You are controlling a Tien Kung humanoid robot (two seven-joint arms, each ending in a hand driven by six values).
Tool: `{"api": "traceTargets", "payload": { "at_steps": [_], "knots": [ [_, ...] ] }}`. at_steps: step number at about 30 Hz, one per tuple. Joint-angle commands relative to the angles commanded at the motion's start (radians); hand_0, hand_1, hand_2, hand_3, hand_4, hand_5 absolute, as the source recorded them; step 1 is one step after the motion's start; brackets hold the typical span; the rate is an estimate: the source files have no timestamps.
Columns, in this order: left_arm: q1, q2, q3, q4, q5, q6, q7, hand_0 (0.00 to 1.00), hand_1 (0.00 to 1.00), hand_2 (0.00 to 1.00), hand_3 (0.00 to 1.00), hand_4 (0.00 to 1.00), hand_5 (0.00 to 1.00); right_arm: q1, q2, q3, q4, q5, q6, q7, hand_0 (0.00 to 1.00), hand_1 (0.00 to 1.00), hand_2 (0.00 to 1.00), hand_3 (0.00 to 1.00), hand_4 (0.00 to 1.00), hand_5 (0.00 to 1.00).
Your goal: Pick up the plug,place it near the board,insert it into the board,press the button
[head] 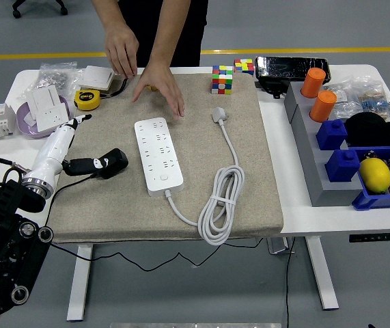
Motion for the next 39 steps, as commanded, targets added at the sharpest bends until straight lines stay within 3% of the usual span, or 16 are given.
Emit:
{"api": "traceTargets", "payload": {
  "at_steps": [3, 4, 9, 10, 16, 26, 39],
  "knots": [
    [-0.005, -0.002, 0.007, 0.018, 0.001, -0.004, 0.0, 0.998, 0.998, 0.974, 0.956, 0.998, 0.192, 0.001, 0.0, -0.003, 0.0, 0.003, 0.0, 0.0, 0.825, 0.764, 0.764, 0.783, 0.998, 0.998],
    [-0.008, -0.004, 0.011, 0.027, -0.001, -0.004, -0.001, 0.972, 0.967, 0.902, 0.907, 0.998, 0.19, 0.001, 0.0, -0.004, 0.0, 0.004, 0.0, 0.0, 0.825, 0.762, 0.761, 0.781, 0.998, 0.998],
    [-0.017, -0.013, 0.016, 0.064, -0.008, 0.005, -0.007, 0.972, 0.967, 0.902, 0.907, 0.998, 0.19, -0.003, 0.0, 0.0, 0.0, -0.001, 0.0, -0.004, 0.825, 0.762, 0.761, 0.781, 0.998, 0.998],
    [-0.018, -0.015, 0.016, 0.075, -0.01, 0.01, -0.009, 0.883, 0.894, 0.835, 0.845, 0.998, 0.196, -0.004, 0.0, 0.0, 0.0, -0.001, 0.0, -0.004, 0.825, 0.762, 0.761, 0.78, 0.998, 0.998],
    [-0.029, -0.027, 0.008, 0.128, -0.009, 0.033, -0.022, 0.85, 0.864, 0.804, 0.824, 0.998, 0.191, -0.005, 0.0, -0.003, 0.0, 0.002, 0.0, -0.005, 0.825, 0.76, 0.759, 0.78, 0.998, 0.998],
    [-0.071, -0.027, -0.001, 0.246, 0.002, 0.071, -0.048, 0.825, 0.854, 0.791, 0.816, 0.998, 0.182, -0.002, 0.0, -0.01, 0.0, 0.006, -0.001, -0.005, 0.824, 0.76, 0.757, 0.779, 0.998, 0.998],
    [-0.106, -0.027, -0.001, 0.306, -0.005, 0.091, -0.062, 0.814, 0.857, 0.791, 0.796, 0.998, 0.171, -0.001, 0.0, -0.019, 0.0, 0.009, -0.001, -0.009, 0.824, 0.759, 0.756, 0.778, 0.998, 0.998]
  ]
}}
